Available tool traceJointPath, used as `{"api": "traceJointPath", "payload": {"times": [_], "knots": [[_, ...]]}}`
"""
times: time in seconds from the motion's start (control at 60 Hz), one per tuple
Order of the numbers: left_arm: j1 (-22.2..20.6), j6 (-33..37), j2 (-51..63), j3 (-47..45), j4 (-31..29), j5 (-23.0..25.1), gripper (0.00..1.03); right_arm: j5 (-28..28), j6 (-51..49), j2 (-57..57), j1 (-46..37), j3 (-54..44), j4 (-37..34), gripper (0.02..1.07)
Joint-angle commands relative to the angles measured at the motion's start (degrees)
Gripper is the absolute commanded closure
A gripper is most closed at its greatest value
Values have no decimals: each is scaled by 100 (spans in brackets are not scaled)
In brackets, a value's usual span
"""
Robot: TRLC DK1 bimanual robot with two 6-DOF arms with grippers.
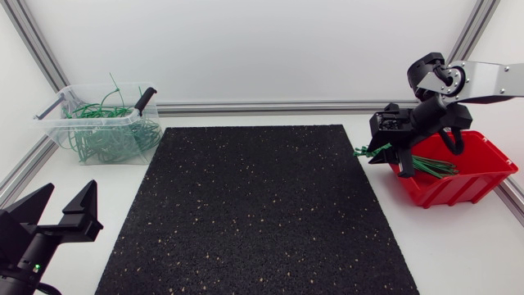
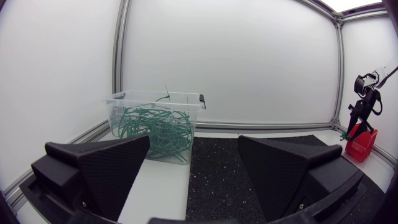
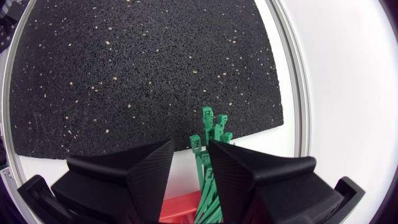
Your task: Take a green cable tie from the red box, thread the tail through the head to close it, then place it in the transparent bin on the left.
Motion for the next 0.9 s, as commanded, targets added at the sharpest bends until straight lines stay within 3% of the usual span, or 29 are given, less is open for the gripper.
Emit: {"api": "traceJointPath", "payload": {"times": [0.0, 0.1, 0.217, 0.433, 0.567, 0.883], "knots": [[-38, -119, -12, -226, -122, 7, 4, 60, -95, 211, 55, -166, 74, 70], [-38, -119, -12, -226, -122, 7, 4, 113, -86, 247, 72, -210, 189, 70], [-38, -119, -4, -226, -122, 7, 4, 113, -86, 238, 81, -218, 197, 82], [-46, -119, -4, -226, -122, 7, 4, 87, -95, 141, 72, -236, 197, 84], [-46, -119, -12, -226, -122, 7, 4, 78, -130, 88, 63, -192, 127, 93], [-55, -119, -4, -226, -122, 7, 4, 113, -112, -316, 81, -280, 118, 94]]}}
